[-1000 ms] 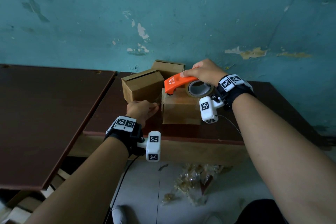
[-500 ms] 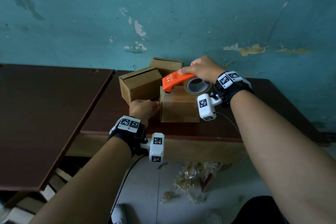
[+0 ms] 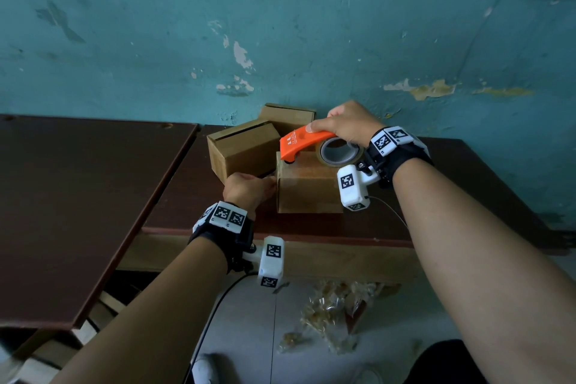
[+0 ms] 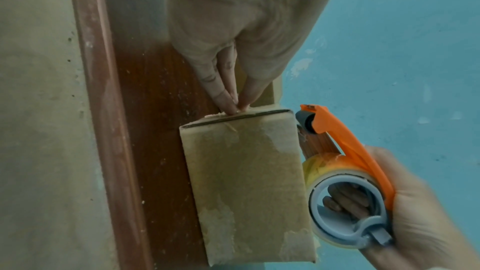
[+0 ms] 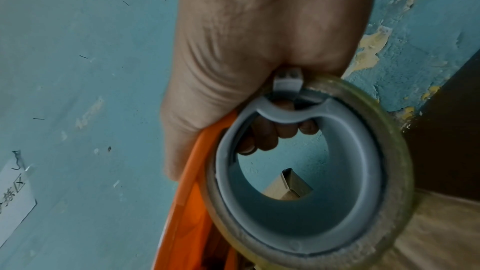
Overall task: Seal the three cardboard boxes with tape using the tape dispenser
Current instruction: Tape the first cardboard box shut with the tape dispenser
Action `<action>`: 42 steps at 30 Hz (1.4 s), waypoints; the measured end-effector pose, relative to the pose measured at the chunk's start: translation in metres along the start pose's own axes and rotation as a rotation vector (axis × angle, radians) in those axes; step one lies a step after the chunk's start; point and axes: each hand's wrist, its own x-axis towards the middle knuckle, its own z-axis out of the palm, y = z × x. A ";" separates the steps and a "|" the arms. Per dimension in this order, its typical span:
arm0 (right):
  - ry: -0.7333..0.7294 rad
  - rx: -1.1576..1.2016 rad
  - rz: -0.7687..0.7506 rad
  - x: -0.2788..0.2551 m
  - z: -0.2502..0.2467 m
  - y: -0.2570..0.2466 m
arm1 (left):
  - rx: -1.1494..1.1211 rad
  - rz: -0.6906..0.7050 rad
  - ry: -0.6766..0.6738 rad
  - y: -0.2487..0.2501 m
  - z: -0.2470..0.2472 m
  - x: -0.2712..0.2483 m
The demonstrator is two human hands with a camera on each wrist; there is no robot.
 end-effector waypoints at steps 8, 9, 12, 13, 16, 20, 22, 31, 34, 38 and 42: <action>-0.012 0.007 0.013 -0.001 -0.001 -0.001 | 0.276 0.171 0.108 0.012 -0.002 -0.023; -0.010 0.005 0.014 -0.001 -0.001 -0.001 | 0.298 0.187 0.115 0.013 -0.002 -0.024; -0.007 0.000 0.014 -0.001 0.000 -0.001 | 0.375 0.252 0.147 0.014 0.001 -0.027; -0.005 0.001 0.015 -0.001 0.000 -0.001 | 0.387 0.253 0.141 0.016 0.002 -0.028; -0.012 0.001 0.015 -0.001 -0.001 -0.002 | 0.414 0.223 0.144 0.017 0.000 -0.025; -0.012 0.005 0.021 -0.002 -0.001 -0.002 | 0.421 0.183 0.143 0.016 -0.013 -0.022; -0.015 0.004 0.020 -0.001 -0.001 -0.002 | 0.382 0.237 0.184 0.012 -0.017 -0.018; -0.016 0.009 0.022 -0.001 -0.001 -0.002 | 0.164 0.418 -0.152 0.000 -0.002 -0.017; -0.014 0.007 0.018 -0.003 -0.001 -0.004 | 0.192 0.386 -0.190 -0.006 -0.003 -0.012; -0.015 0.001 0.017 -0.003 0.000 -0.003 | 0.208 0.386 -0.363 0.001 -0.003 -0.026; -0.007 0.003 0.027 -0.004 0.000 -0.004 | 0.214 0.436 -0.473 0.007 0.005 -0.029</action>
